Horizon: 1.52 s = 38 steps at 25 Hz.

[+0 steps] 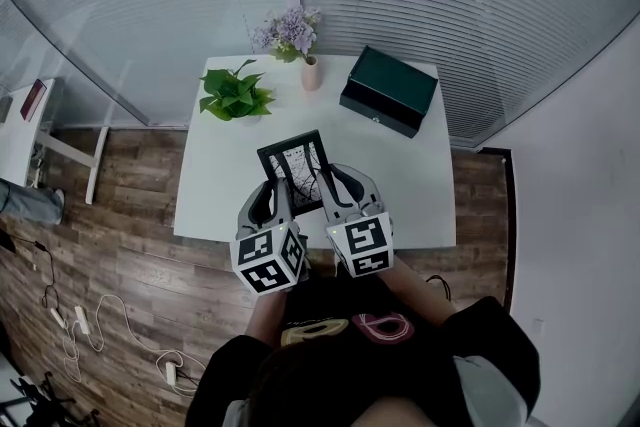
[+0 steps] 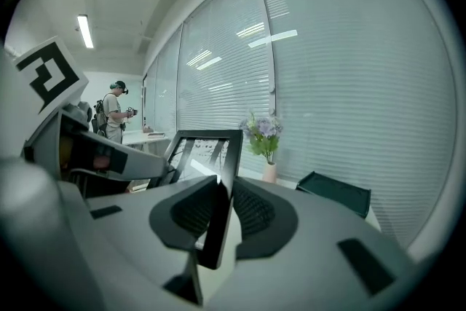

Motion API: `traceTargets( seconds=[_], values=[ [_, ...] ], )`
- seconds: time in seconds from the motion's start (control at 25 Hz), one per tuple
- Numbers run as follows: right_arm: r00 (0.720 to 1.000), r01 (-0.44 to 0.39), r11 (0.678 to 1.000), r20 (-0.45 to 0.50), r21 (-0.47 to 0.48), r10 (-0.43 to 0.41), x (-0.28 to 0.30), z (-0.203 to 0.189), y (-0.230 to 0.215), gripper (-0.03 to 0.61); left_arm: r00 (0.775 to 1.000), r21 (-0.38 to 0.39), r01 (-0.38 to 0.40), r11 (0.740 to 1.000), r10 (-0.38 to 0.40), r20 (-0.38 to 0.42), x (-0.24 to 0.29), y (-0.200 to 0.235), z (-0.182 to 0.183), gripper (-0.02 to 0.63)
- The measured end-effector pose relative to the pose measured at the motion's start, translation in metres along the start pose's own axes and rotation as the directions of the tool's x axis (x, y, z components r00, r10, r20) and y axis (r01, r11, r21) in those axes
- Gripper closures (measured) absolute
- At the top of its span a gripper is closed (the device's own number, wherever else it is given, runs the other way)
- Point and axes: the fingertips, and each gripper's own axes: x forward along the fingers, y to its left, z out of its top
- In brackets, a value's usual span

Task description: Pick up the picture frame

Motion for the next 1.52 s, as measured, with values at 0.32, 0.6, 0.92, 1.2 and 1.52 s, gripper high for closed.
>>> traceTargets(
  seconds=[0.32, 0.6, 0.92, 1.2, 1.52],
  values=[
    [0.998, -0.003, 1.000, 0.066, -0.010, 0.004, -0.001, 0.025, 0.005, 0.505, 0.998, 0.027, -0.001, 1.000, -0.001, 0.061, -0.010, 0.001, 0.024, 0.532],
    [0.996, -0.016, 1.000, 0.090, -0.016, 0.017, 0.000, 0.037, 0.009, 0.505, 0.996, 0.039, -0.007, 0.999, 0.003, 0.091, -0.014, 0.003, 0.035, 0.532],
    [0.995, -0.014, 1.000, 0.101, -0.015, 0.016, 0.002, 0.041, 0.003, 0.505, 0.995, 0.056, -0.003, 0.998, -0.002, 0.100, -0.010, -0.001, 0.041, 0.532],
    [0.993, -0.011, 1.000, 0.117, -0.022, 0.013, 0.002, 0.044, 0.002, 0.505, 0.994, 0.071, -0.005, 0.997, -0.002, 0.107, -0.011, -0.003, 0.043, 0.531],
    [0.992, -0.015, 1.000, 0.126, -0.023, 0.018, 0.000, 0.047, 0.000, 0.505, 0.993, 0.076, -0.012, 0.997, 0.003, 0.116, -0.011, -0.006, 0.044, 0.531]
  ],
)
